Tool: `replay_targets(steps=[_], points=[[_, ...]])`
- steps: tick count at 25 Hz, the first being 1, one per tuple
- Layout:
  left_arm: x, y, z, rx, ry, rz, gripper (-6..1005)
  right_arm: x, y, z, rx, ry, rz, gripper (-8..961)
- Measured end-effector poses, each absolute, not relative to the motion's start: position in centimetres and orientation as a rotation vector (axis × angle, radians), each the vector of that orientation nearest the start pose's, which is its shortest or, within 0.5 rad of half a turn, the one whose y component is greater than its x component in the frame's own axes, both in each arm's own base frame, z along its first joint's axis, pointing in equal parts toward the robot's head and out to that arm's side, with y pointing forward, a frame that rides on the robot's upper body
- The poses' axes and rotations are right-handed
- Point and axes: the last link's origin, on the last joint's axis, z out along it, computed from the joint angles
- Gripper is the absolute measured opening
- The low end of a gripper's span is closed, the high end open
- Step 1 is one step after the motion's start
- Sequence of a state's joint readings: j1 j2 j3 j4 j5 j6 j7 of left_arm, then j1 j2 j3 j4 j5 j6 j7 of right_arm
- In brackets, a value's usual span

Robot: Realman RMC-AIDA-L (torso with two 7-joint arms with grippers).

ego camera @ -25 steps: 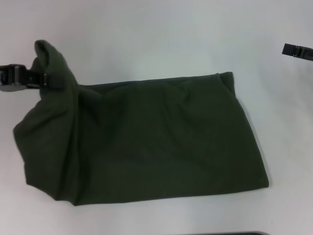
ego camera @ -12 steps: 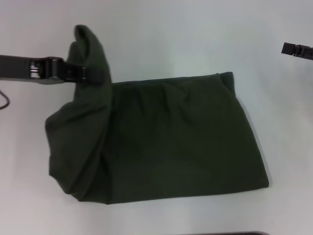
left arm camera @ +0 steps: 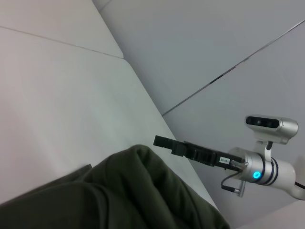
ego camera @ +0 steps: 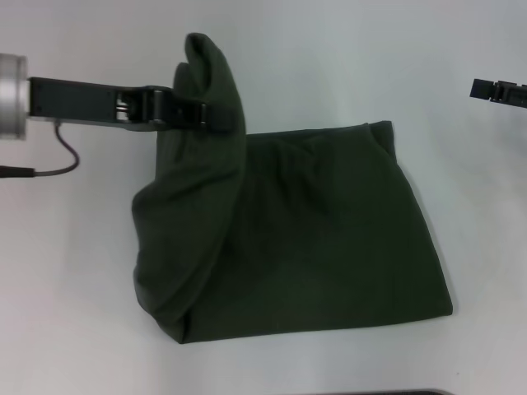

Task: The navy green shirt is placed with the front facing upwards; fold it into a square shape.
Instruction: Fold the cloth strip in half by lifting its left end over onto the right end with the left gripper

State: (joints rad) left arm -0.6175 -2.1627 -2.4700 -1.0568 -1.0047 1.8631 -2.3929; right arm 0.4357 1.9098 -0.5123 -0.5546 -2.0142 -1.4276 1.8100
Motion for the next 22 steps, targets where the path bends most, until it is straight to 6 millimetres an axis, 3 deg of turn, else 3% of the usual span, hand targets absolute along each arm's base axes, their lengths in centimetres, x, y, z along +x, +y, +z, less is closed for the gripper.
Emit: replay_targets(steps=[7,22], points=[[-18.3,33.6,0.8,-2.736,-1.611,-0.657,69,35.2,32.5,7.8,-2.201,1.355,0.7,916],[-14.7,33.4,-1.3,-2.895,-1.523,-0.681,68,35.2,32.7,8.4,-2.203,1.35,0.688,916]])
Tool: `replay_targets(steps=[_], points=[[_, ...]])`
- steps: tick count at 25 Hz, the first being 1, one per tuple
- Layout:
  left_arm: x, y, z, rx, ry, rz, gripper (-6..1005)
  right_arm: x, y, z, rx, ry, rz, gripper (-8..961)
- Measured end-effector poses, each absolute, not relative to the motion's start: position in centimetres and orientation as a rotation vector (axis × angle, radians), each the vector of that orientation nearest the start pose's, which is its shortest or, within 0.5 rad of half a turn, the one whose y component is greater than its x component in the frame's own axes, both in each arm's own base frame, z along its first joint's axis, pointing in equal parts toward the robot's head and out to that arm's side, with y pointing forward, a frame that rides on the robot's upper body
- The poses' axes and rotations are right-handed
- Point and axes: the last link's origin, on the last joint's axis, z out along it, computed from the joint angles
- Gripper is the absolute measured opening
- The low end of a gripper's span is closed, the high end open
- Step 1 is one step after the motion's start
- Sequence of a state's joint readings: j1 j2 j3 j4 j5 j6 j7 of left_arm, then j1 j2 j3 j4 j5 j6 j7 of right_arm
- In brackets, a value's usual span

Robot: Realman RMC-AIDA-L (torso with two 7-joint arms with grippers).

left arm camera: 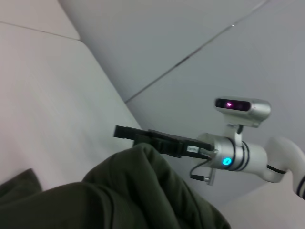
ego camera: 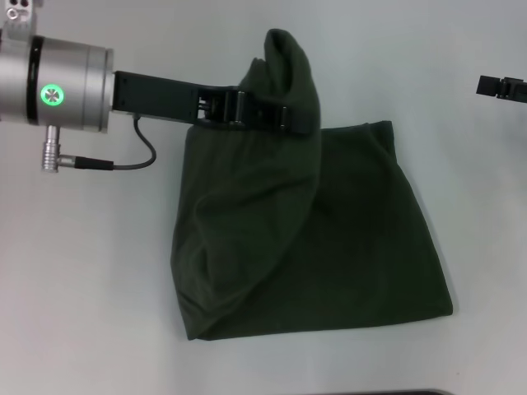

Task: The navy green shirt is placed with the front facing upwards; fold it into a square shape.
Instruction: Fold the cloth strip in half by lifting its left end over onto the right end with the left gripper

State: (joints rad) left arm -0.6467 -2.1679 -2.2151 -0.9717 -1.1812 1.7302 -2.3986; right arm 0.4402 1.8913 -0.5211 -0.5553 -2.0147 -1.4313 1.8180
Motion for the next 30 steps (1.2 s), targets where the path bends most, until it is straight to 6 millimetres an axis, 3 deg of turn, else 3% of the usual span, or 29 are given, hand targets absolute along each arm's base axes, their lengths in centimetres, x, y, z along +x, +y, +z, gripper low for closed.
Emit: replay_targets(steps=[6,30], points=[[-13.5,33.4,-2.2,-2.939,-1.498,-0.659,69,35.2,32.7,8.4,-2.209,1.351,0.678,915],[-12.4,33.7,-5.2,-2.945,-1.498,-0.622,69,35.0,32.7,8.2,-2.223,1.353,0.678,915]])
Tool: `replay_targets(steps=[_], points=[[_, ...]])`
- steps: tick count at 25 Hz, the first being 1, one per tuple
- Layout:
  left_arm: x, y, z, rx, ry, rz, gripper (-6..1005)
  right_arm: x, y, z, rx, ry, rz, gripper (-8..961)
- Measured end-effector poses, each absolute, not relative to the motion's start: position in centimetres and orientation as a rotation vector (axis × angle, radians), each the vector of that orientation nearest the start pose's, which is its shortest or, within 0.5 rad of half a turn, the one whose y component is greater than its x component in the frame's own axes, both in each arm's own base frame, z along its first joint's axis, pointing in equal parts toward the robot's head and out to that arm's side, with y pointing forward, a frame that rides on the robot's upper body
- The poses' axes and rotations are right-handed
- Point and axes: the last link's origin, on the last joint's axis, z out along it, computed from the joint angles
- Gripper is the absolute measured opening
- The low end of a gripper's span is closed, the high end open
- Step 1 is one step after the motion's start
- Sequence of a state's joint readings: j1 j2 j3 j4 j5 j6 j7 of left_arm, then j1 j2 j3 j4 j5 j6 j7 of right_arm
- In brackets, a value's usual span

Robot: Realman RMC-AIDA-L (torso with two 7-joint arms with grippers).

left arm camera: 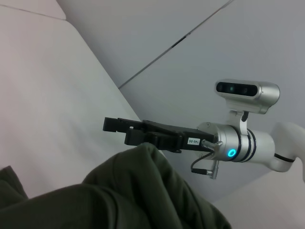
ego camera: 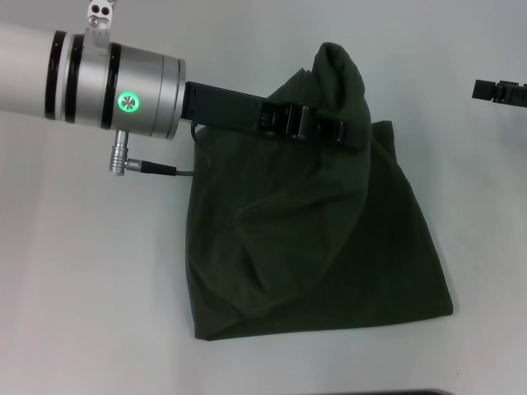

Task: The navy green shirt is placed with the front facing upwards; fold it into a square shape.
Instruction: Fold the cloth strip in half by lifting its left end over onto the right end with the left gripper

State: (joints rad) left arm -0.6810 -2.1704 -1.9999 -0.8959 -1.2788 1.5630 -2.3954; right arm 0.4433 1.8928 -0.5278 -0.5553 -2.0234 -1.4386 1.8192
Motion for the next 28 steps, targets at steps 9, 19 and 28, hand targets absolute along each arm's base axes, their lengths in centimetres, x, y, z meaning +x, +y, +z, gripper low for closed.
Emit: replay_targets(steps=[9,19,28], points=[[-12.7,33.9,-5.6,-2.929,-1.509,-0.616,69,35.9,31.9,8.8,-2.185,1.371,0.692,915],[-13.2,34.0,-5.5,-2.913,-1.523,-0.602,69,36.5,30.9,11.2,-2.121,1.389,0.715,915],[-13.4,34.1,-5.4,-2.901,-1.53,-0.608,69,36.3,31.0,11.7,-2.127,1.389,0.709,916]])
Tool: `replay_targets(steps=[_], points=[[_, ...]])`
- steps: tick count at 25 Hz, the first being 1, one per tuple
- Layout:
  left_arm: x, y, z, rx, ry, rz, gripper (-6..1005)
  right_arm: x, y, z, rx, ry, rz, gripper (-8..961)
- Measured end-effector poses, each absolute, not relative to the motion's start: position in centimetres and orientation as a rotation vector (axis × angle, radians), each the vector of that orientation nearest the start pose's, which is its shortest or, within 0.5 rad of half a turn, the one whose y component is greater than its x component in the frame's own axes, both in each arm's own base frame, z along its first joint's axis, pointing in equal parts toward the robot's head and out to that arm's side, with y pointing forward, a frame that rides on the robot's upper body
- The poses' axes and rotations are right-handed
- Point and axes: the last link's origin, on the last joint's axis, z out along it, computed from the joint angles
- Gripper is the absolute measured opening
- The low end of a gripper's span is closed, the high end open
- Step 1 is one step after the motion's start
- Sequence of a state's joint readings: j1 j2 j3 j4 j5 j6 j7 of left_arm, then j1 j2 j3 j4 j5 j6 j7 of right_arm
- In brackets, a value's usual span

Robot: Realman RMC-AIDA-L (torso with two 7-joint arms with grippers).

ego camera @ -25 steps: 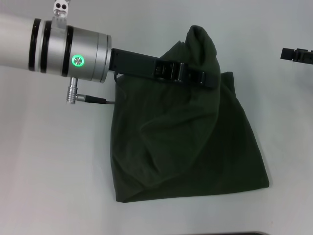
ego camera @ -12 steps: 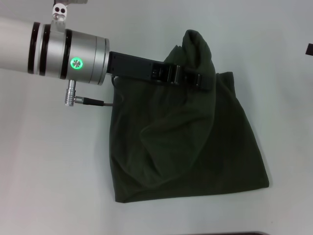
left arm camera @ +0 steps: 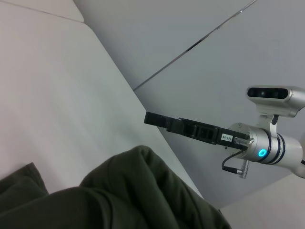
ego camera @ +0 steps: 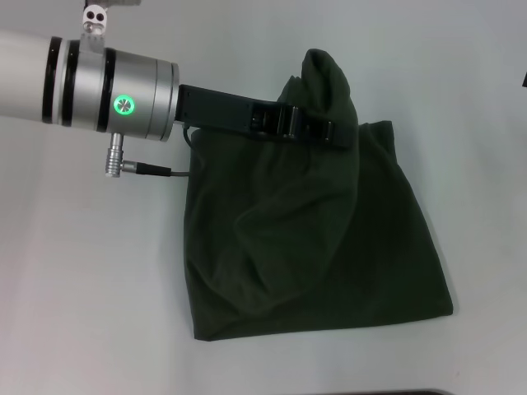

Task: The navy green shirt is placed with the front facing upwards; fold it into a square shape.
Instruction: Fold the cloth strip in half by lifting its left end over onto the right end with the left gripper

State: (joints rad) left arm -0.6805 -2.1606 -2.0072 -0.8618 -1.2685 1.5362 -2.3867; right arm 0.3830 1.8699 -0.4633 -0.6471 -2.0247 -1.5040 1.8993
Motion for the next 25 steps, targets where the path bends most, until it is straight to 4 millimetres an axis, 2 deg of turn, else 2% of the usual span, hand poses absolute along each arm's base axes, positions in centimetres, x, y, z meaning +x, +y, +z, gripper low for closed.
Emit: replay_targets(steps=[15,21,25], points=[[-13.18,34.21,-5.46,-2.9,-1.536,-0.614,68,36.11,31.14,11.68,-2.139,1.386,0.712,916],[-13.45,34.09,-5.56,-2.897,-1.534,-0.627,123,36.08,31.12,11.55,-2.141,1.384,0.713,916],[-13.49,34.09,-5.58,-2.899,-1.526,-0.628,198,36.03,31.16,11.49,-2.141,1.386,0.715,916]])
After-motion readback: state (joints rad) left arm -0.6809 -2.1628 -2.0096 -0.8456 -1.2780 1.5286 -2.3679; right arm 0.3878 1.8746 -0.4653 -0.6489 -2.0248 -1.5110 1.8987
